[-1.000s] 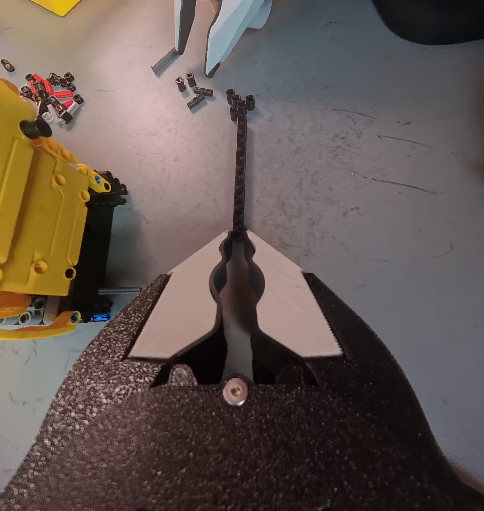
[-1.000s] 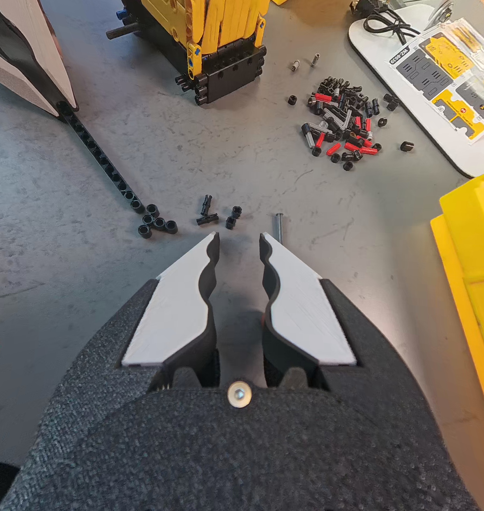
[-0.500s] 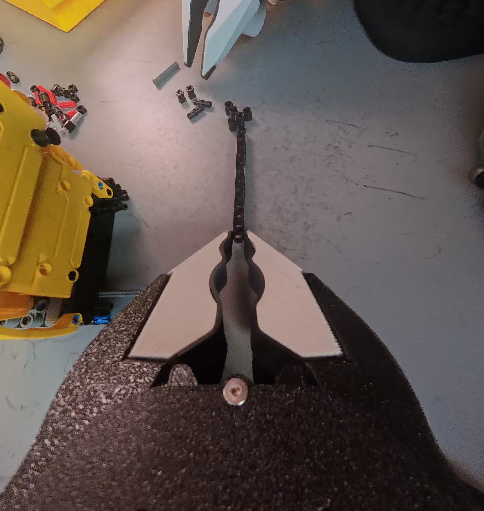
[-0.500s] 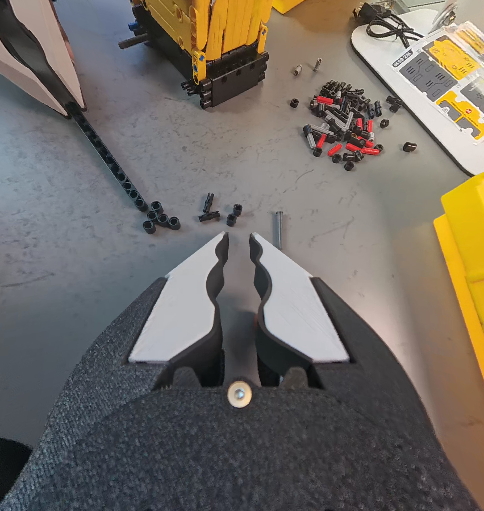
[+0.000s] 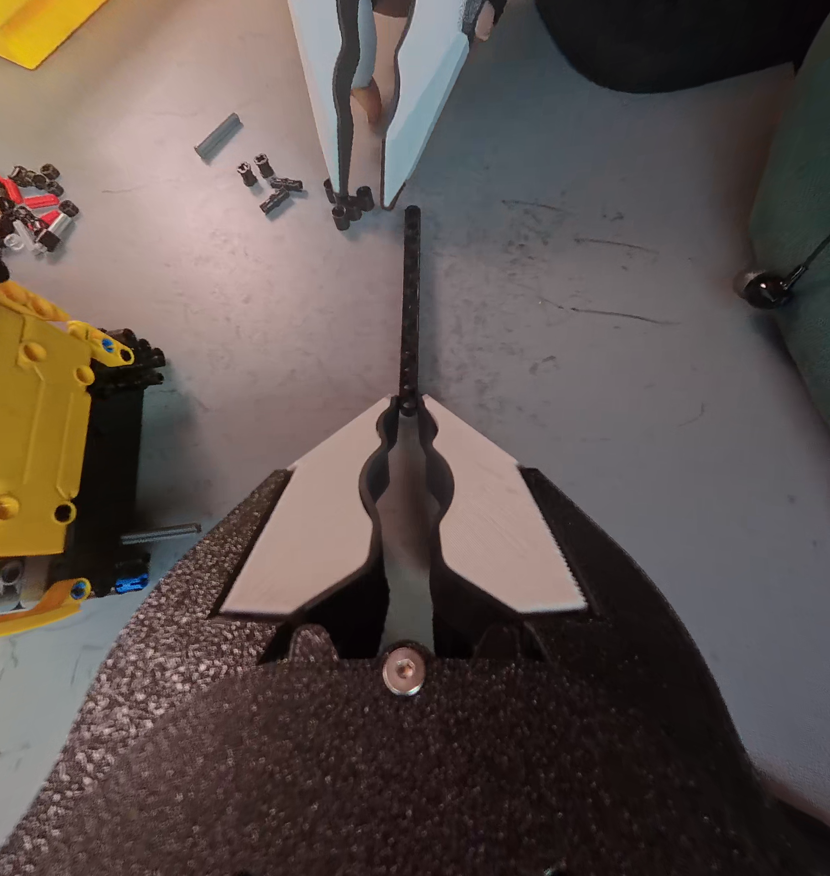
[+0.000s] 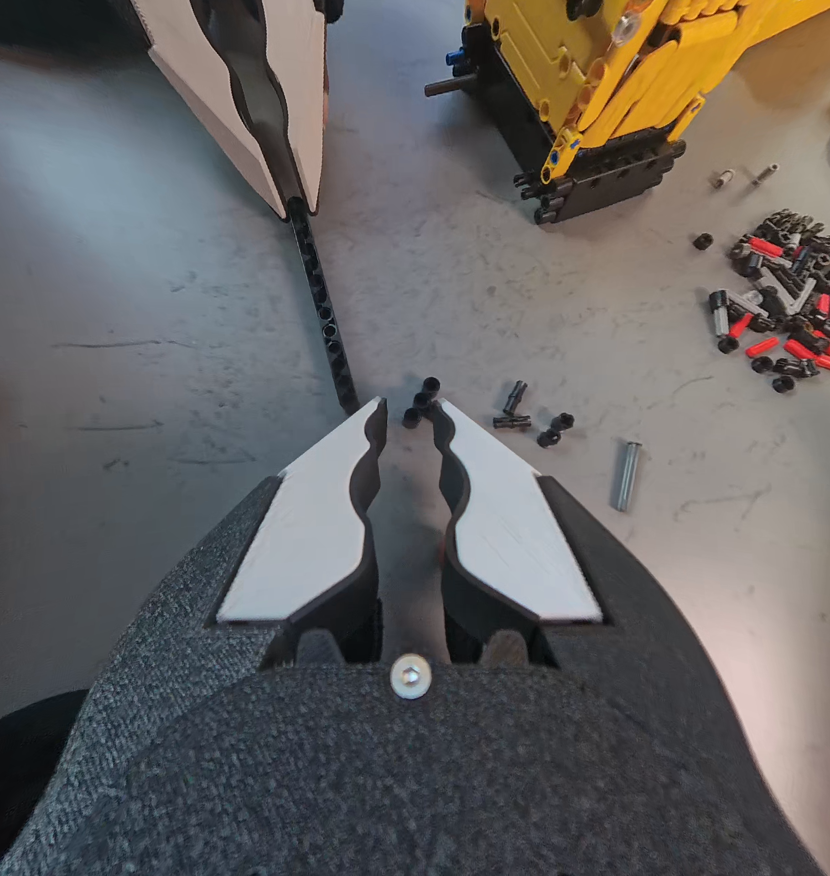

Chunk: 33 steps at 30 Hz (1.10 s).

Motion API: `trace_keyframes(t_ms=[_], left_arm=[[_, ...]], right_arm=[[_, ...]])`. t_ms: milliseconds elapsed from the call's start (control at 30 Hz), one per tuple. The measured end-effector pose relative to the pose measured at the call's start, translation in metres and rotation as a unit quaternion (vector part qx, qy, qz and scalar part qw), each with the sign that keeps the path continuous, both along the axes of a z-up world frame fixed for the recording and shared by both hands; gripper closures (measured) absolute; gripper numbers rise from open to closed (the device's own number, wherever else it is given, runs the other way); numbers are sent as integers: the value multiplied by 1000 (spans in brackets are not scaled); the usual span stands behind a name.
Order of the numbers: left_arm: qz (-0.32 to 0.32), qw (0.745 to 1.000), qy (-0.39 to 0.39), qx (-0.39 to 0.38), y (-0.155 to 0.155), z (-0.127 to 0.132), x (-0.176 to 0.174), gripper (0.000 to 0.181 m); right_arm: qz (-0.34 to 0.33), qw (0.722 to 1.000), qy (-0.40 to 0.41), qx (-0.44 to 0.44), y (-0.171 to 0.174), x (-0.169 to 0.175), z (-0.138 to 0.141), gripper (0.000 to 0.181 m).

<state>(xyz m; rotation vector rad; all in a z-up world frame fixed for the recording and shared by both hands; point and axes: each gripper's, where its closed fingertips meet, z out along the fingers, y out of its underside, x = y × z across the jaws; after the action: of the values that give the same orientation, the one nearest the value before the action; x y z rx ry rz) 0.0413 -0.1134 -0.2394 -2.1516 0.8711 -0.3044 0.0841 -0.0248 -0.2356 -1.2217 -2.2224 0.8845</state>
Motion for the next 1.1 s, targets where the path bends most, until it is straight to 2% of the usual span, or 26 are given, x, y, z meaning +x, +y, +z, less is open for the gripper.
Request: trace_keyframes(t_ms=[167,433,567,800,1100], left_arm=[[-5,1000,8,-4,0,-3,2,175],[-13,1000,2,-10,3,-4,6,174],[-4,1000,-1,-12,5,-4,4,168],[2,1000,-11,-20,6,-4,3,165],[2,999,-26,-19,6,0,3,163]], right_arm=[[18,999,14,33,-1,-5,-1,170],[171,982,23,72,-28,-16,-1,170],[218,973,29,66,-43,-24,-1,170],[201,979,27,30,-37,-21,1,160],[180,984,9,7,-33,-18,5,160]])
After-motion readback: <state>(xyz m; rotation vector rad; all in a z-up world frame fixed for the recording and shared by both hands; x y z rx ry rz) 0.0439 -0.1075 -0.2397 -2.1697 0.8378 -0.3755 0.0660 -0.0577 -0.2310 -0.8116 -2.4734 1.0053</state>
